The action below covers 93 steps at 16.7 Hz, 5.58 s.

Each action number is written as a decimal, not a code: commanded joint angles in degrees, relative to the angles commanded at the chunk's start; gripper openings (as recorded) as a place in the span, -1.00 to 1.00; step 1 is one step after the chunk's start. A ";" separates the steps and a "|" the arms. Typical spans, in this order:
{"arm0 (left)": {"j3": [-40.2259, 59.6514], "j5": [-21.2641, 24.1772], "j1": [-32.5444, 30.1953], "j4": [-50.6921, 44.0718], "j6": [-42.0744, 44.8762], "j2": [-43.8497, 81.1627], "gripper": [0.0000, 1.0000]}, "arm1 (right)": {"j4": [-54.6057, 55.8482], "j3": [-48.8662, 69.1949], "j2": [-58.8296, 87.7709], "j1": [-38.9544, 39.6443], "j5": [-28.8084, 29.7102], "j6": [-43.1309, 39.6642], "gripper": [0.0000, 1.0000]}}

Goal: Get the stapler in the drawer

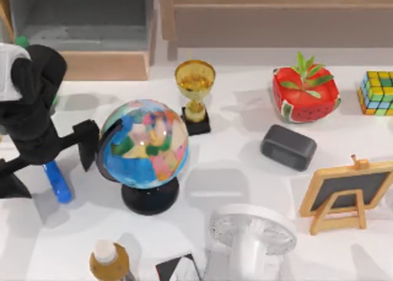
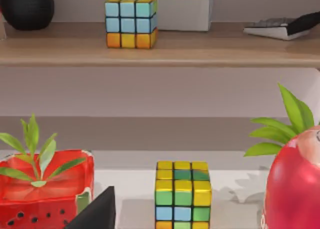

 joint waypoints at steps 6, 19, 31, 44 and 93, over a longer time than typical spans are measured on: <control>0.00 0.00 0.00 0.00 0.00 0.00 0.10 | 0.00 0.00 0.00 0.00 0.00 0.00 1.00; 0.00 0.00 0.00 0.00 0.00 0.00 -1.00 | 0.00 0.00 0.00 0.00 0.00 0.00 1.00; 3.59 -0.33 0.06 -7.25 0.29 -4.27 -1.00 | 0.00 0.00 0.00 0.00 0.00 0.00 1.00; 28.45 1.25 6.78 -14.81 14.05 -5.32 -1.00 | 0.00 0.00 0.00 0.00 0.00 0.00 1.00; 78.64 0.47 28.62 -37.46 61.41 37.95 -1.00 | 0.00 0.00 0.00 0.00 0.00 0.00 1.00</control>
